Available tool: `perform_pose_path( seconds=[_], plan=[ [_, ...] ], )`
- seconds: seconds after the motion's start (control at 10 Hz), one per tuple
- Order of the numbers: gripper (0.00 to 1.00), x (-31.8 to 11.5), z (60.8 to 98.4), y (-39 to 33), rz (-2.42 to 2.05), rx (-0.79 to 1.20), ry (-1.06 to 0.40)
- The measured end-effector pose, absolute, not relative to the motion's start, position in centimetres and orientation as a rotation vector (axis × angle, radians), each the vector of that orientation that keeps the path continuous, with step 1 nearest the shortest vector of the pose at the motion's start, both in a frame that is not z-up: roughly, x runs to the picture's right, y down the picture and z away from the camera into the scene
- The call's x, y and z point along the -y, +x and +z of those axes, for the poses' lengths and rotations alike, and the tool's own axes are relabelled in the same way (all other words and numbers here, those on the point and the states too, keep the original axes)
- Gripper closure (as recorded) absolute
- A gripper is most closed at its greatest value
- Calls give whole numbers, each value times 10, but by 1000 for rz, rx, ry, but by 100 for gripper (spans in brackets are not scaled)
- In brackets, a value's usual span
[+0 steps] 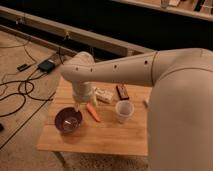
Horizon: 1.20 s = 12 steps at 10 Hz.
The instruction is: Place the white sponge in the ceramic bowl
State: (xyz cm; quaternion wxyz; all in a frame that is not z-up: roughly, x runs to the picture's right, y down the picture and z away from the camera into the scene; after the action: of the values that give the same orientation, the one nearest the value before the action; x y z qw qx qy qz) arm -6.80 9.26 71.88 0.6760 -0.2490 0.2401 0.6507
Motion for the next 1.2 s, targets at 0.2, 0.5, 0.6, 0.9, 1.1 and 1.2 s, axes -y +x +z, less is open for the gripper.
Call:
perform_pose_path(
  seconds=[0.2, 0.5, 0.6, 0.9, 1.1, 1.2],
  plan=[
    [35, -88, 732, -30, 1485, -563, -533],
    [35, -86, 752, 42, 1548, -616, -486],
    [35, -85, 755, 59, 1566, -629, -471],
    [35, -77, 758, 111, 1648, -645, -410],
    [35, -80, 756, 150, 1720, -673, -375],
    [35, -81, 757, 161, 1741, -680, -366]
  ],
)
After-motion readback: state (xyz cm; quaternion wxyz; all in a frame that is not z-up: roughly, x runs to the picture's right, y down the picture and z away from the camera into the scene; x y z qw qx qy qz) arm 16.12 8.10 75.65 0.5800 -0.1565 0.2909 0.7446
